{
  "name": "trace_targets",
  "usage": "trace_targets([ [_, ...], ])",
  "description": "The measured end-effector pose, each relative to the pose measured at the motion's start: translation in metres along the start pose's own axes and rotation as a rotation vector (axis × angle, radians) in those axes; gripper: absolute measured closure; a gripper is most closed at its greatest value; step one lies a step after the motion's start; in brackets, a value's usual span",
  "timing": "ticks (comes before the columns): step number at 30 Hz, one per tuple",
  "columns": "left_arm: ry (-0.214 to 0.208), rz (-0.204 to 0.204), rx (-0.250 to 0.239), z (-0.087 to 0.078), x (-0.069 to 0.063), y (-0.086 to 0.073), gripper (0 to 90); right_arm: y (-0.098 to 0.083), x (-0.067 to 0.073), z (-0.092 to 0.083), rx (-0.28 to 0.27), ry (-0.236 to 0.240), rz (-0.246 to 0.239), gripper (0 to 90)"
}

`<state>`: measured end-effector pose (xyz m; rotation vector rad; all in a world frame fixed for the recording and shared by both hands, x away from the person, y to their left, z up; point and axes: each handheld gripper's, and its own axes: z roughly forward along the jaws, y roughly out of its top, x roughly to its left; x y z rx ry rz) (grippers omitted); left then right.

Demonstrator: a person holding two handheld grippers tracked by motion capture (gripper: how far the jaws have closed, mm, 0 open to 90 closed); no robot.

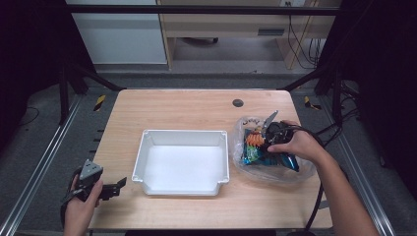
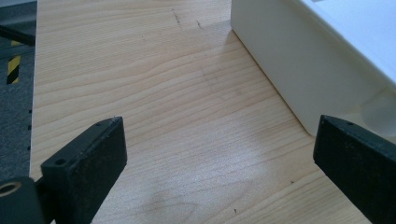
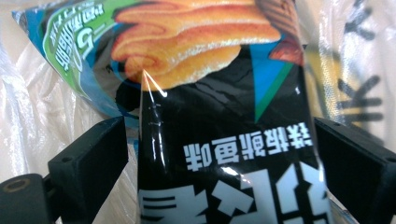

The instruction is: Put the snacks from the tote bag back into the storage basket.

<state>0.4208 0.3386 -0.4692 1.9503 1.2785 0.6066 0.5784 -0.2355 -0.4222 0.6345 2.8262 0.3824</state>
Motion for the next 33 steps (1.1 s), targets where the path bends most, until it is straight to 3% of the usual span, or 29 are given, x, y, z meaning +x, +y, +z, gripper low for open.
trace_targets([
  [22,0.001,0.002,0.0,0.0,0.0,0.0,2.5,-0.001,0.001,0.014,0.068,0.029,-0.021,8.9],
  [29,0.0,0.002,0.0,0.0,0.0,0.0,2.5,-0.004,-0.001,0.014,0.07,0.02,-0.039,18.2],
  [33,0.0,0.002,0.0,0.0,0.0,0.0,2.5,-0.006,-0.001,0.01,0.063,0.021,-0.022,25.7],
])
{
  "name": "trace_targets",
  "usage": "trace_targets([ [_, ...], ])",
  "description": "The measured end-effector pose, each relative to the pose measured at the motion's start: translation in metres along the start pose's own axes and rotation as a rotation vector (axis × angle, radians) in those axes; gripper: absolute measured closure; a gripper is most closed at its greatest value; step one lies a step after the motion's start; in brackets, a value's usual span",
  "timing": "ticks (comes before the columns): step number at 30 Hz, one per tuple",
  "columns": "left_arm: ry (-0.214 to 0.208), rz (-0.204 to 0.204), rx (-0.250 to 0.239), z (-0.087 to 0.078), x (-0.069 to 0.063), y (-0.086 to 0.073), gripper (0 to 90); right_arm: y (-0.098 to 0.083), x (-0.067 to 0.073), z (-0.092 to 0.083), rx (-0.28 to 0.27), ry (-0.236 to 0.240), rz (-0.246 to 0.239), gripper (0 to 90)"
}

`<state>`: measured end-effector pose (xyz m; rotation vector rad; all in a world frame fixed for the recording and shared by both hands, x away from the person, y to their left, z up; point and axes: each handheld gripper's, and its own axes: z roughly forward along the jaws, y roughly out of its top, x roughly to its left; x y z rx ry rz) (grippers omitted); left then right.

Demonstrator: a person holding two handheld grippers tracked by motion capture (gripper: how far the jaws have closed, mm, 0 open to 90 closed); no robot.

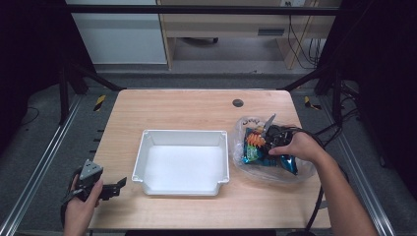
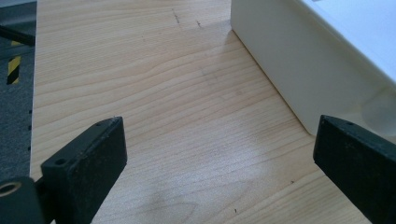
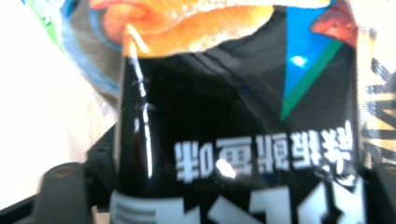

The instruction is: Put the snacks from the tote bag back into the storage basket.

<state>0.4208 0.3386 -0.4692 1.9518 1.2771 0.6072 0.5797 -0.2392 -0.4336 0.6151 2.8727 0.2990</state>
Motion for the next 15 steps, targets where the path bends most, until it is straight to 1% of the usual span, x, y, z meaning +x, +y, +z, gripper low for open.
trace_targets([
  [1,-0.001,-0.003,-0.002,0.0,0.0,0.0,2.6,0.0,0.0,-0.001,-0.005,-0.001,0.013,26.7],
  [4,0.0,-0.001,0.0,0.0,0.0,0.0,2.5,-0.001,0.0,-0.003,-0.01,-0.003,0.01,28.4],
  [7,-0.001,-0.001,0.0,0.0,0.001,0.0,2.6,-0.003,0.0,-0.008,-0.029,-0.013,0.017,32.8],
  [9,0.0,0.0,0.003,0.0,0.001,0.0,2.6,-0.004,0.0,-0.01,-0.036,-0.014,0.016,33.7],
  [10,0.0,0.0,0.003,0.0,0.001,0.0,2.6,-0.006,0.001,-0.015,-0.056,-0.025,0.017,35.5],
  [11,0.0,0.0,0.003,0.0,0.001,0.0,2.6,-0.006,0.001,-0.015,-0.056,-0.025,0.017,35.5],
  [12,0.0,-0.001,0.001,0.0,0.001,0.0,2.6,-0.008,0.001,-0.018,-0.075,-0.038,0.013,36.1],
  [13,0.0,0.001,0.001,0.0,0.0,0.0,2.5,-0.01,0.001,-0.021,-0.074,-0.038,0.018,36.3],
  [14,0.0,0.002,0.001,0.0,0.0,0.0,2.5,-0.011,0.001,-0.022,-0.078,-0.042,0.011,36.5],
  [15,0.0,-0.001,-0.001,0.0,0.0,0.0,2.6,-0.012,0.002,-0.024,-0.083,-0.049,0.021,36.7],
])
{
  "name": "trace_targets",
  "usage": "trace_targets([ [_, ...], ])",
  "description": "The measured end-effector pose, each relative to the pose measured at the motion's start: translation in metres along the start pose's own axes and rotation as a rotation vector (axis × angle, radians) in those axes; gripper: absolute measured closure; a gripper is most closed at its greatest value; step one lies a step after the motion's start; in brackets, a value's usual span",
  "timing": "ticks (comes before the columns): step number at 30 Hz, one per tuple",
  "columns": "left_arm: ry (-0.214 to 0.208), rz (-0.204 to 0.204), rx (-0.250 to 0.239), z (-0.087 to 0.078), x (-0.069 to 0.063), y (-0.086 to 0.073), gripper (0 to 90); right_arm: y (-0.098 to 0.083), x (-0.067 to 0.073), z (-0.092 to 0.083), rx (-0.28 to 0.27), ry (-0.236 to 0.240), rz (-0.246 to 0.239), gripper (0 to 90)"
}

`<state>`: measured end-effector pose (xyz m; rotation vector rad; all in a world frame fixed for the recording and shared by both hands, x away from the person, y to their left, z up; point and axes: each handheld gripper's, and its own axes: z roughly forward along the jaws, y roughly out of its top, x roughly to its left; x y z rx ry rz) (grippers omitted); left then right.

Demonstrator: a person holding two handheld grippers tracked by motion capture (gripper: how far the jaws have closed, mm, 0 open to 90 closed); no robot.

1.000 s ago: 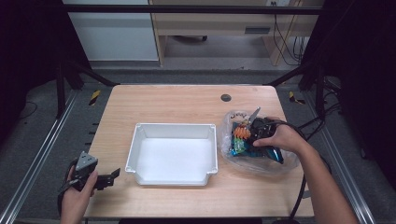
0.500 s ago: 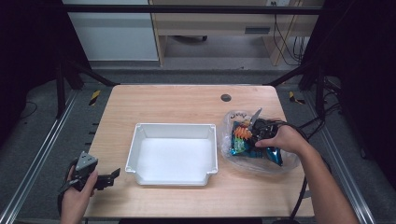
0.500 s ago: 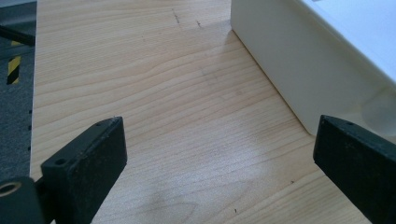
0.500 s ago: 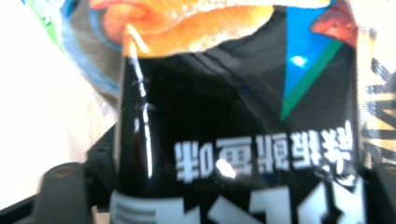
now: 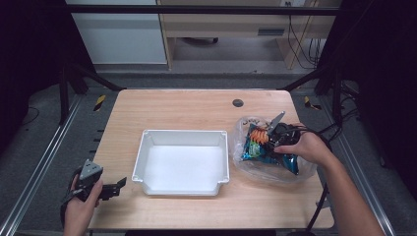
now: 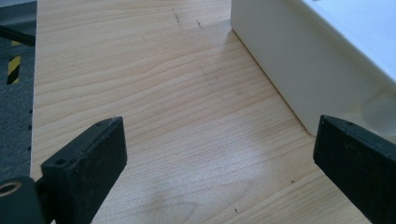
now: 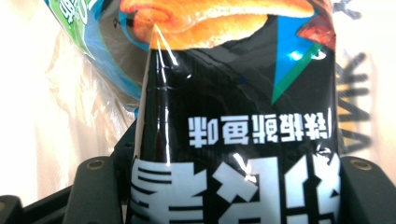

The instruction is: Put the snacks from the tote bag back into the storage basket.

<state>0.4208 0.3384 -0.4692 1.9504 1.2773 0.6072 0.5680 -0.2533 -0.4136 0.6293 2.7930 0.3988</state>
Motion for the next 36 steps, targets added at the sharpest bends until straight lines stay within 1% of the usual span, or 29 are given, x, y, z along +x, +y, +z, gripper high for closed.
trace_targets([
  [3,0.0,0.002,0.002,0.0,0.0,0.0,2.6,-0.003,0.0,-0.007,-0.011,-0.008,0.004,37.2],
  [8,-0.001,0.003,0.002,0.0,0.0,0.0,2.6,-0.007,0.0,-0.018,-0.056,-0.018,0.016,37.5],
  [9,-0.001,0.002,0.002,0.0,0.0,0.0,2.6,-0.007,0.001,-0.02,-0.06,-0.02,0.02,37.6],
  [10,-0.001,0.0,0.0,0.0,0.0,0.0,2.6,-0.008,0.001,-0.022,-0.06,-0.022,0.011,37.7],
  [14,-0.001,0.0,0.0,0.0,0.0,0.0,2.6,-0.009,0.003,-0.029,-0.082,-0.033,0.02,38.2],
  [19,-0.002,-0.001,0.001,0.0,0.0,0.0,2.6,-0.01,0.003,-0.037,-0.108,-0.051,0.024,38.6],
  [20,0.0,0.0,0.0,0.0,0.0,0.0,2.6,-0.01,0.003,-0.04,-0.129,-0.056,0.034,38.7],
  [22,0.0,-0.001,0.0,0.0,0.0,0.0,2.6,-0.01,0.002,-0.044,-0.14,-0.061,0.032,38.9],
  [25,-0.001,0.001,0.002,0.0,0.0,0.0,2.6,-0.011,0.002,-0.048,-0.156,-0.062,0.045,39.0],
  [28,0.0,0.0,0.002,0.0,0.0,0.0,2.6,-0.011,0.002,-0.05,-0.168,-0.063,0.041,39.1],
  [31,0.003,-0.005,-0.001,0.0,0.001,0.0,2.6,-0.01,0.003,-0.054,-0.186,-0.068,0.047,39.2],
  [32,0.003,-0.004,-0.002,0.0,0.001,0.0,2.6,-0.009,0.003,-0.055,-0.193,-0.07,0.042,39.3],
  [36,0.004,-0.005,-0.003,-0.001,0.001,0.0,2.6,-0.006,0.004,-0.06,-0.209,-0.105,0.033,39.7],
])
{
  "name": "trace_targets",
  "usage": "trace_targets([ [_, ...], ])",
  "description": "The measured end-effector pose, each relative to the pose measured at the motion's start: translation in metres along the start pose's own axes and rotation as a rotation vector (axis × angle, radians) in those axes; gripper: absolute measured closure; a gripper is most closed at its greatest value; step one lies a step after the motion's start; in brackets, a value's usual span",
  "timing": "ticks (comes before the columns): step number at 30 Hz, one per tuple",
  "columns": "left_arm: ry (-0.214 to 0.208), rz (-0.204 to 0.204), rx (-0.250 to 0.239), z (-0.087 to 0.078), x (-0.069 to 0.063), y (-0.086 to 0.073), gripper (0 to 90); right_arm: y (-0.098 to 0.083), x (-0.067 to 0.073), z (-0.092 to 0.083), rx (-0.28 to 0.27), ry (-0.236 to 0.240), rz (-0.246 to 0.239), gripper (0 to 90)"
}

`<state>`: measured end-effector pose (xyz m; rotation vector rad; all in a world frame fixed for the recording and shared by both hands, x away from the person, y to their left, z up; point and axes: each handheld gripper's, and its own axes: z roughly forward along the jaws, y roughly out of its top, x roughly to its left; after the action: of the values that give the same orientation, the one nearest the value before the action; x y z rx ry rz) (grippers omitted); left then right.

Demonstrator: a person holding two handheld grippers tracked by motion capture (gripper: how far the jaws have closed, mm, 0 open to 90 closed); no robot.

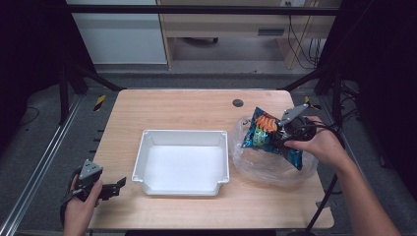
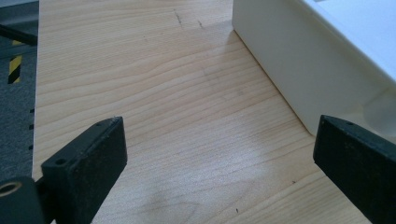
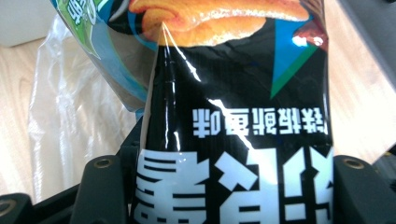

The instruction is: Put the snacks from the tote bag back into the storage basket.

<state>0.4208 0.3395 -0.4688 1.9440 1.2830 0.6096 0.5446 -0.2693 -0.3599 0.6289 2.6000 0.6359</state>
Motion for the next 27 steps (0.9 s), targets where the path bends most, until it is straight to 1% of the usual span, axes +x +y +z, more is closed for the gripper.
trace_targets([
  [5,0.002,-0.007,-0.004,-0.001,0.002,0.0,2.6,0.005,0.001,-0.004,-0.024,-0.011,0.01,39.8],
  [6,0.003,-0.015,-0.005,-0.002,0.003,-0.001,2.6,0.007,0.002,-0.004,-0.028,-0.005,0.017,39.8],
  [9,0.007,-0.032,-0.009,-0.003,0.007,-0.002,2.6,0.011,0.003,-0.008,-0.063,-0.005,0.039,40.0],
  [11,0.008,-0.037,-0.01,-0.004,0.008,-0.002,2.6,0.014,0.004,-0.012,-0.081,-0.01,0.041,40.1],
  [13,0.009,-0.036,-0.009,-0.004,0.009,-0.002,2.6,0.018,0.006,-0.014,-0.107,-0.005,0.044,40.2],
  [17,0.009,-0.033,-0.008,-0.004,0.008,-0.002,2.6,0.025,0.011,-0.018,-0.118,-0.016,0.031,40.3],
  [19,0.008,-0.038,-0.011,-0.004,0.009,-0.002,2.6,0.029,0.014,-0.02,-0.129,-0.013,0.02,40.3],
  [21,0.009,-0.037,-0.009,-0.004,0.009,-0.002,2.6,0.033,0.017,-0.021,-0.127,-0.017,0.001,40.4],
  [23,0.012,-0.042,-0.015,-0.004,0.009,-0.002,2.6,0.035,0.019,-0.021,-0.13,-0.019,0.002,40.4],
  [24,0.013,-0.043,-0.016,-0.005,0.01,-0.002,2.6,0.039,0.022,-0.022,-0.134,-0.018,-0.01,40.4],
  [27,0.013,-0.04,-0.015,-0.005,0.01,-0.002,2.6,0.046,0.027,-0.022,-0.144,-0.019,-0.024,40.4],
])
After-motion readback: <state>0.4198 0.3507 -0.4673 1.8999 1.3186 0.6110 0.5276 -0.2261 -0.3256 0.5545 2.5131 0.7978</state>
